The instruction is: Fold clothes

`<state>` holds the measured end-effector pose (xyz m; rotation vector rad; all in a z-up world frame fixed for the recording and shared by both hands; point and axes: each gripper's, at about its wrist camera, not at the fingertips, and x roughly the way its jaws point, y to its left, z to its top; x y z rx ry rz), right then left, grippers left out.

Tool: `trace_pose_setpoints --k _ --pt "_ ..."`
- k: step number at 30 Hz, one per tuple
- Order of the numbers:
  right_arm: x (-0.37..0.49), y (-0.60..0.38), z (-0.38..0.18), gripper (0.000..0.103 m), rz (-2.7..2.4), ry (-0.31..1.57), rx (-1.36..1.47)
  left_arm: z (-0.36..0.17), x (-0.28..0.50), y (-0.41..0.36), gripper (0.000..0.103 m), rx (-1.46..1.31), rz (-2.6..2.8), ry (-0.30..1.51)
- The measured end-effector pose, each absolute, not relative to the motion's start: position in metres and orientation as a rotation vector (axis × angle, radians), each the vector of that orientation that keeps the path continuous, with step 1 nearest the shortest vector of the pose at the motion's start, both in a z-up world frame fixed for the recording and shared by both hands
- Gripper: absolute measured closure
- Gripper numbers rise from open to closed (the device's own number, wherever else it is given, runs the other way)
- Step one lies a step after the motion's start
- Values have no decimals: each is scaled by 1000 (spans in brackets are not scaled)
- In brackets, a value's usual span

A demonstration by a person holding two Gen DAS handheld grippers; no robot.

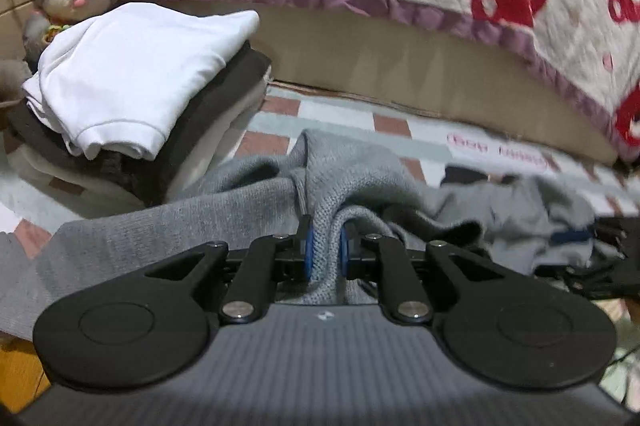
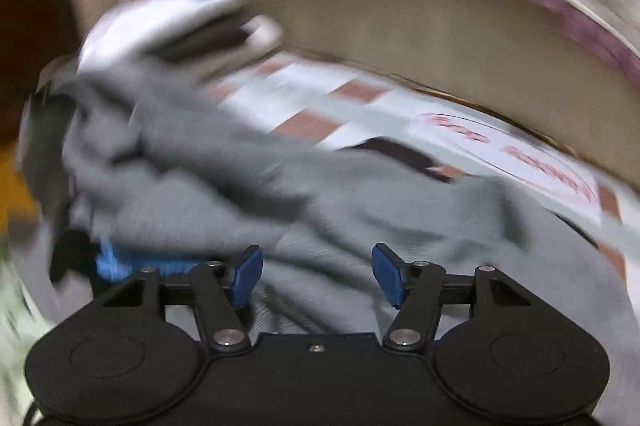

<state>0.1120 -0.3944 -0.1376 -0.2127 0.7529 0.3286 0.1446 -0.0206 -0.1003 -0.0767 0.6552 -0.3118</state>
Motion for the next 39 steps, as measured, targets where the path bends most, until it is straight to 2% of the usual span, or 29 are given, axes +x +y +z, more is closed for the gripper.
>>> trace_pose_setpoints --k 2,10,12,15,16,18,19,20,22,27,31,34,35,39 --pt "113 -389 -146 37 279 758 -295 -106 141 -19 90 -91 -317 677" --pt "142 -464 -151 35 164 798 119 -128 131 -9 86 -121 -340 751" --pt "153 -452 -164 32 215 814 -14 -131 129 -23 88 -26 -388 812" --pt "163 -428 -176 30 259 779 -233 -129 115 -43 90 140 -387 805" --pt "165 -422 -176 32 257 765 -245 -125 112 -43 90 137 -374 786" --pt "164 -423 -174 58 265 761 -213 -119 108 -40 90 108 -352 747" --pt "162 -424 -173 81 267 752 -210 -117 107 -37 90 80 -344 724" --pt "160 -423 -171 88 260 741 -226 -115 106 -35 87 63 -332 707" --pt "157 -425 -160 90 232 694 -217 -115 107 -34 82 74 -318 701" --pt "154 -448 -123 94 140 546 -135 -125 102 -39 64 185 -299 738" --pt "164 -474 -130 95 51 568 -107 -125 93 -38 62 222 -286 709" --pt "169 -487 -139 96 15 610 -79 -129 94 -37 56 240 -269 698" --pt "170 -489 -139 101 8 619 -67 -130 96 -37 56 234 -273 700" --pt "172 -500 -141 100 11 631 -12 -134 105 -37 55 210 -291 709"
